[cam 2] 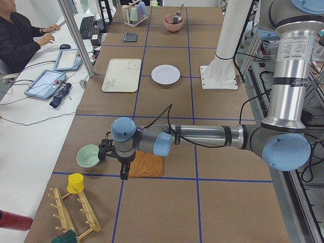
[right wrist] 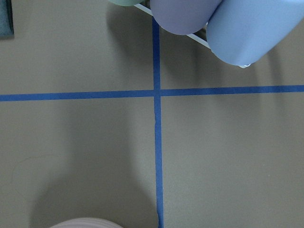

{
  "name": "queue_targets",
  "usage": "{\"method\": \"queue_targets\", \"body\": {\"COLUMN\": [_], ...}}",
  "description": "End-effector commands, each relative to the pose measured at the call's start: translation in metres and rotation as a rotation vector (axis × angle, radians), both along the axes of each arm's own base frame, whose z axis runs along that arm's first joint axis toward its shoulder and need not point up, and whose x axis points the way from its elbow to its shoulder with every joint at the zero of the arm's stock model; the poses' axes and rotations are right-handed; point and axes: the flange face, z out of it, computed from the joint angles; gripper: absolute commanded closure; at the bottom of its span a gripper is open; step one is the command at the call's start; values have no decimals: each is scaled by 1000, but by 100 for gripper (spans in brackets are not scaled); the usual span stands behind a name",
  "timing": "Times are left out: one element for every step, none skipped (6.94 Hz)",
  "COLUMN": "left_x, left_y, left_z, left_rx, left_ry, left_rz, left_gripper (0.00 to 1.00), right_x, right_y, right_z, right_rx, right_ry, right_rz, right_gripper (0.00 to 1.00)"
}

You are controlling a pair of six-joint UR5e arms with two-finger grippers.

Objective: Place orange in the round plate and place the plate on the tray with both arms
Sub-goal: 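Move the left gripper toward the orange on the wooden board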

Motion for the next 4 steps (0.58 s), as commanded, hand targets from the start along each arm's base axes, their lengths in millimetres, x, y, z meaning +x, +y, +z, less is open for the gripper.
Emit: {"method": "queue_targets", "body": {"left_x": [1, 1, 1, 1], "left_y": [9, 9, 10, 13], "left_z": [8, 9, 9, 13], "left_rx": [-15, -15, -16, -24], "left_ry": [-2, -2, -2, -2], "left_rz": [2, 2, 2, 2], "left_gripper": [1, 1, 1, 1], "right_x": [0, 0, 0, 0], "right_y": [1, 1, 1, 0], "right_z": [-2, 0, 0, -1], "right_rx": [4, 0, 0, 1], "right_ry": [-2, -2, -2, 0], "right_rz": [0, 0, 0, 0], "right_gripper": [0, 0, 0, 0]}}
